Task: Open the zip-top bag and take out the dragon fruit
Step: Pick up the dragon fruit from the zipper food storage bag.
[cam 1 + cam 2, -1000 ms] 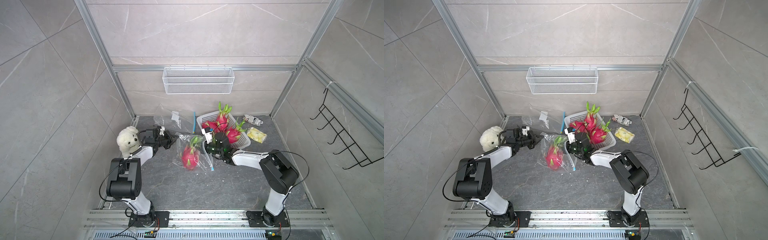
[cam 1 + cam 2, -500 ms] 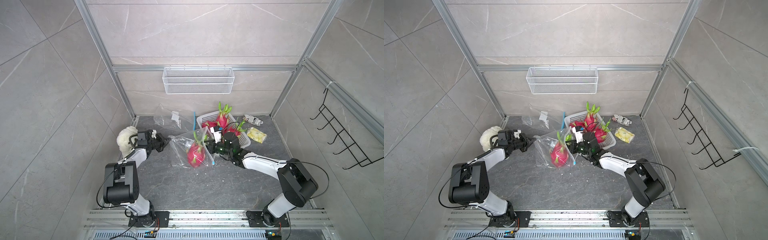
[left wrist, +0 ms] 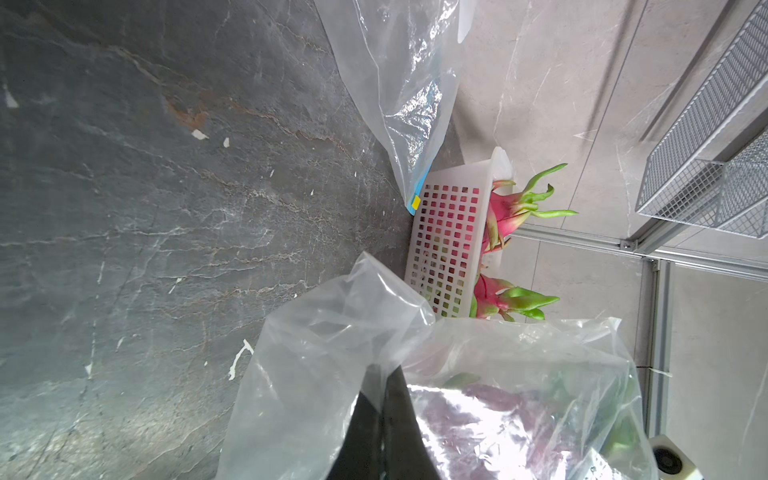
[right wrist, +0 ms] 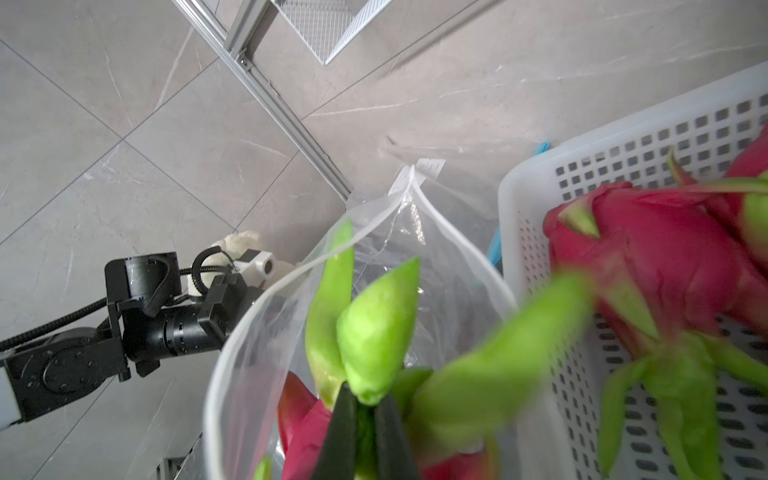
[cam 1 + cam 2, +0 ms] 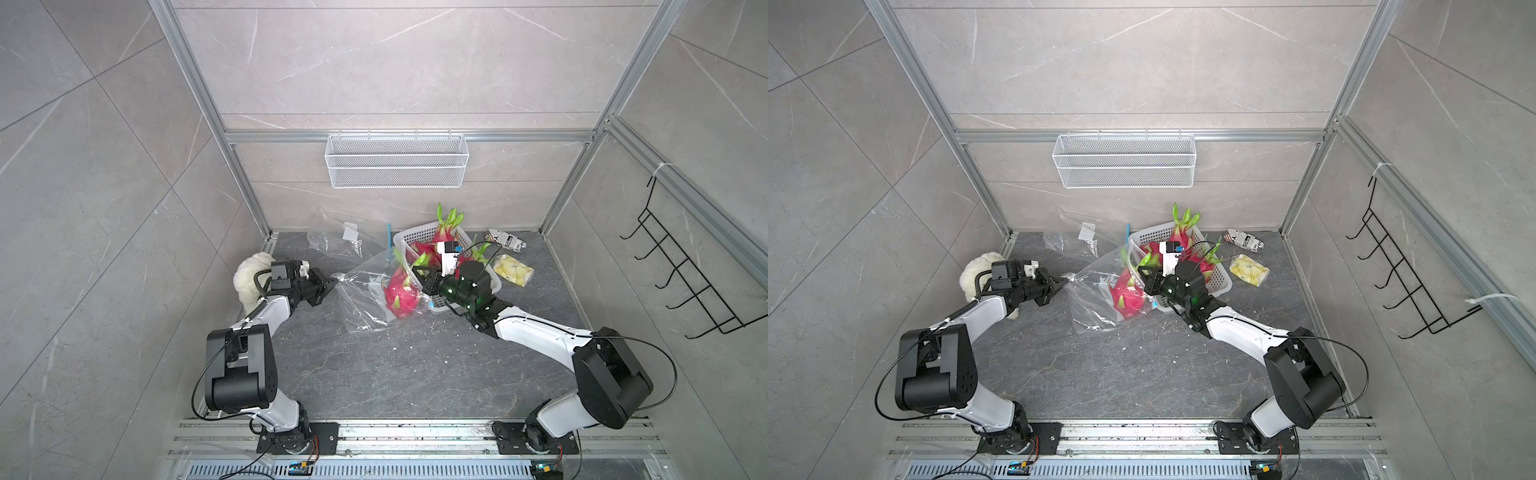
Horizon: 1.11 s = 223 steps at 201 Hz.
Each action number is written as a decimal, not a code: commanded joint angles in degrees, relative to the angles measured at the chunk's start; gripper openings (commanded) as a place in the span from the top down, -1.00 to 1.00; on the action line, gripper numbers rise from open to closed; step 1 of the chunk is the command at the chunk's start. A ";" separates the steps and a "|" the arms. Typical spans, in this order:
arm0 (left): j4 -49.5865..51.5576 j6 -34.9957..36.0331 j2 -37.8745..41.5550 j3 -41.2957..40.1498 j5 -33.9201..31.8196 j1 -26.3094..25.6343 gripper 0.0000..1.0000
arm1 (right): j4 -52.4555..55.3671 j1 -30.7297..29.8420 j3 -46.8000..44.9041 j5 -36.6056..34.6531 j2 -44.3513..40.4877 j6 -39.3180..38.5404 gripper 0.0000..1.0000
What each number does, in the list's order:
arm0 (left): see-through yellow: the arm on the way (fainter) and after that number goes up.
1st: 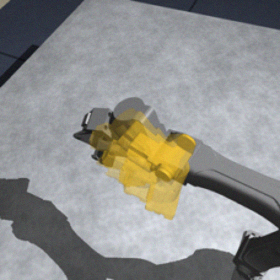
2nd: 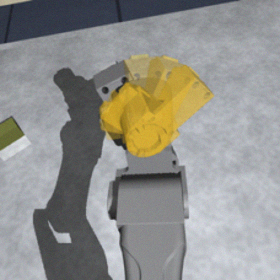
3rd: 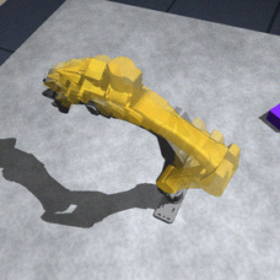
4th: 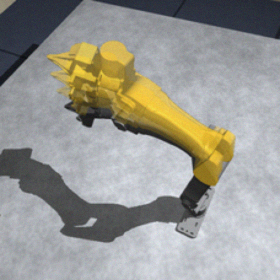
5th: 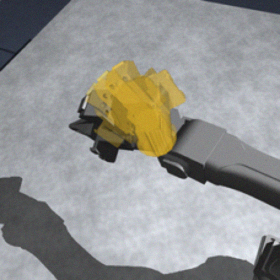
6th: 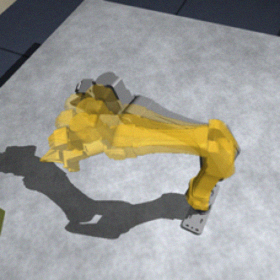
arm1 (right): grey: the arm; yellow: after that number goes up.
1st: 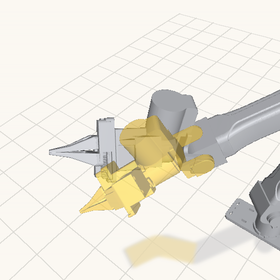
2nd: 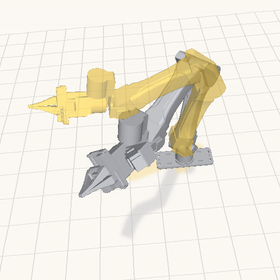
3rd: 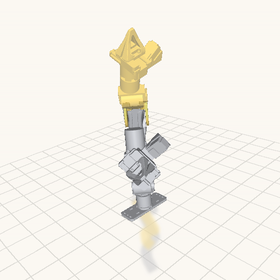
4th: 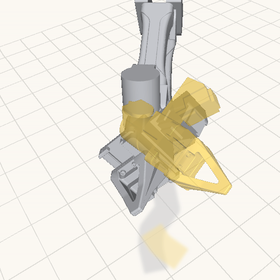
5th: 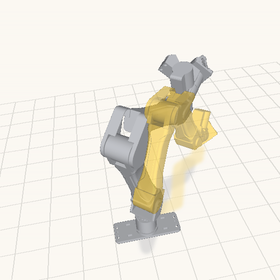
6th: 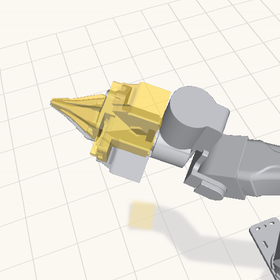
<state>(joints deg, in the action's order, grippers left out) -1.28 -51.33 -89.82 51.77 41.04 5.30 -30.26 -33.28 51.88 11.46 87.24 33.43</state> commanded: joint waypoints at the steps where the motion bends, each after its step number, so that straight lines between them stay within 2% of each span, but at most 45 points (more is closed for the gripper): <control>1: 0.55 1.70 0.79 1.78 0.29 0.40 1.00 | -3.35 0.31 3.66 -3.64 -3.21 -0.31 1.00; 109: 3.23 3.76 1.36 2.70 -0.69 0.41 1.00 | 5.54 1.54 9.93 -8.66 -8.62 -9.32 1.00; 176: 9.90 9.00 1.72 5.72 -2.46 0.68 1.00 | 13.75 3.02 15.57 -11.79 -9.77 -15.35 1.00; 202: 13.75 12.48 1.76 6.99 -4.35 0.81 1.00 | 14.98 4.04 16.86 -14.35 -10.41 -16.05 1.00; 223: 13.89 12.62 1.60 6.73 -5.00 0.76 1.00 | 14.62 5.03 18.17 -15.50 -10.44 -14.91 1.00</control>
<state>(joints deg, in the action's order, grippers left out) 9.52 -42.09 -89.80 56.88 38.00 5.52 -14.70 -29.43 66.50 -0.73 79.18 19.25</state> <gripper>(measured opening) 0.047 0.068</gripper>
